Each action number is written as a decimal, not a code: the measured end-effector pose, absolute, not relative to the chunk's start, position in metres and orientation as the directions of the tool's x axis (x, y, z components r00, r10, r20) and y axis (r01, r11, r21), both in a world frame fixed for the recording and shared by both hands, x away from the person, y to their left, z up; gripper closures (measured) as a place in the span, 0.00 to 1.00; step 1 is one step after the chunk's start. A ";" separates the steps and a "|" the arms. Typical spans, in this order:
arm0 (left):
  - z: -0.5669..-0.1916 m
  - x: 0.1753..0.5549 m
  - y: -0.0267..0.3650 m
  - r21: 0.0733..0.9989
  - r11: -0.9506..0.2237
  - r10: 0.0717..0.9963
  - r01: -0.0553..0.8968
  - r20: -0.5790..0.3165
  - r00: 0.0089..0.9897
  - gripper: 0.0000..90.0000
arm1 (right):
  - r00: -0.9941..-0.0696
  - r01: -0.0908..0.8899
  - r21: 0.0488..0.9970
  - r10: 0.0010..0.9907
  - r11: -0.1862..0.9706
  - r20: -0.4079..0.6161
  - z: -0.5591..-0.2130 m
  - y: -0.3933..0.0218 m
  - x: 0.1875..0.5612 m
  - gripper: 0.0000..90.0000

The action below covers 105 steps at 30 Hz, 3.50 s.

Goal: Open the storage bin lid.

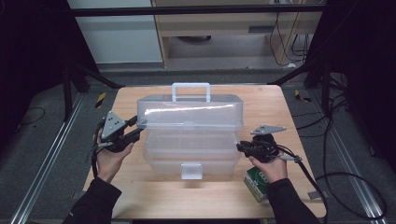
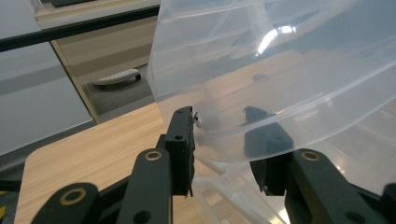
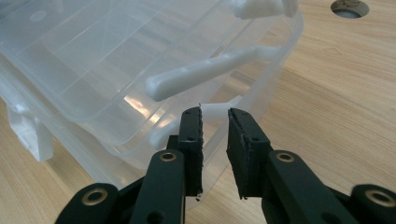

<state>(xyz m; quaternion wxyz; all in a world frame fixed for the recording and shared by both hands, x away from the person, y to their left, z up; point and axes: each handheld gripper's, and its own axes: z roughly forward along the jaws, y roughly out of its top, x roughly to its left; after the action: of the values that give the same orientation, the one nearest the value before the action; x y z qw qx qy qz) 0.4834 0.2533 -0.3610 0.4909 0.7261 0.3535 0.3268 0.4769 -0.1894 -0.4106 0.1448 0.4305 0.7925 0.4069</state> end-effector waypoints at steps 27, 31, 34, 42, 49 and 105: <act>-0.332 0.517 0.248 0.956 -0.224 0.864 0.192 0.103 0.493 0.72 | -0.587 0.578 0.761 0.798 0.294 0.138 -0.411 -0.189 0.477 0.86; -0.326 0.522 0.247 0.951 -0.234 0.875 0.201 0.116 0.469 0.73 | -0.586 0.580 0.761 0.798 0.293 0.140 -0.411 -0.189 0.477 0.86; -0.324 0.528 0.245 0.952 -0.233 0.873 0.199 0.115 0.474 0.74 | -0.588 0.576 0.763 0.797 0.294 0.136 -0.411 -0.188 0.477 0.86; -0.321 0.537 0.244 0.953 -0.221 0.882 0.206 0.104 0.460 0.78 | -0.590 0.569 0.767 0.797 0.296 0.129 -0.412 -0.188 0.477 0.85; -0.318 0.543 0.242 0.949 -0.232 0.890 0.213 0.118 0.441 0.81 | -0.582 0.579 0.761 0.802 0.294 0.133 -0.412 -0.187 0.476 0.85; -0.305 0.601 0.226 0.943 -0.216 0.935 0.252 0.125 0.333 0.91 | -0.575 0.592 0.751 0.806 0.292 0.140 -0.414 -0.186 0.478 0.80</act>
<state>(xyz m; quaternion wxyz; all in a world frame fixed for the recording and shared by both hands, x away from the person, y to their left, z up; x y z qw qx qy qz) 0.6007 0.2259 -0.3048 0.4497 0.6812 0.4356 0.3794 0.4779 -0.1857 -0.4137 0.1340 0.4410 0.7926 0.3992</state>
